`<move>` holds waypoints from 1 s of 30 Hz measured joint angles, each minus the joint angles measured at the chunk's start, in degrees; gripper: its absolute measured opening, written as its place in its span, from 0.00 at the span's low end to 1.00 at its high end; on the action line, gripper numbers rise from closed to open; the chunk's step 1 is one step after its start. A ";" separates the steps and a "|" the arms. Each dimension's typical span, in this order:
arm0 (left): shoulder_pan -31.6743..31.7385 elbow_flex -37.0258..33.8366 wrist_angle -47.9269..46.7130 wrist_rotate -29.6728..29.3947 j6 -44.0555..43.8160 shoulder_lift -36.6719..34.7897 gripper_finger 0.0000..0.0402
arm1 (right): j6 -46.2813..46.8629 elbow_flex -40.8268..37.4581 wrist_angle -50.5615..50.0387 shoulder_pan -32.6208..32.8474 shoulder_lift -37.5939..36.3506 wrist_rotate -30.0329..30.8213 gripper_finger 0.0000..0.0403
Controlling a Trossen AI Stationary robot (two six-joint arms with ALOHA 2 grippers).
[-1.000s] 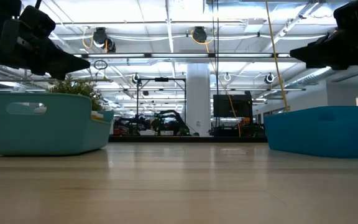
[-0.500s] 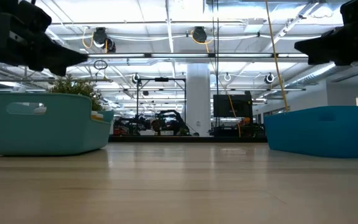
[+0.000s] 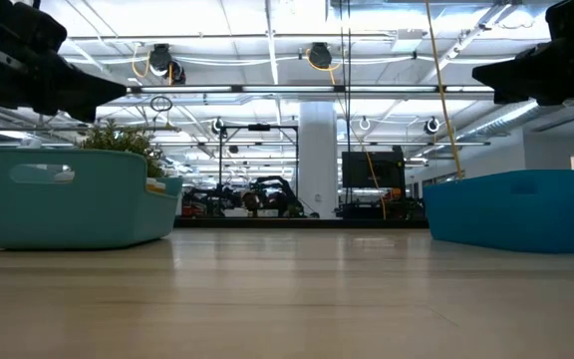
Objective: Pick and place medicine bottles into bin by pill shape (circle, oval)
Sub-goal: Return to Home Position
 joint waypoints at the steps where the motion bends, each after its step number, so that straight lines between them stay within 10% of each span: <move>1: 0.00 0.00 -0.82 0.00 0.01 -1.04 0.01 | -0.06 0.00 -0.02 -0.02 0.00 0.00 0.00; 30: 0.00 0.11 -7.78 -0.29 -0.66 -9.58 0.01 | 0.17 0.00 -1.07 -13.75 0.00 -9.23 0.00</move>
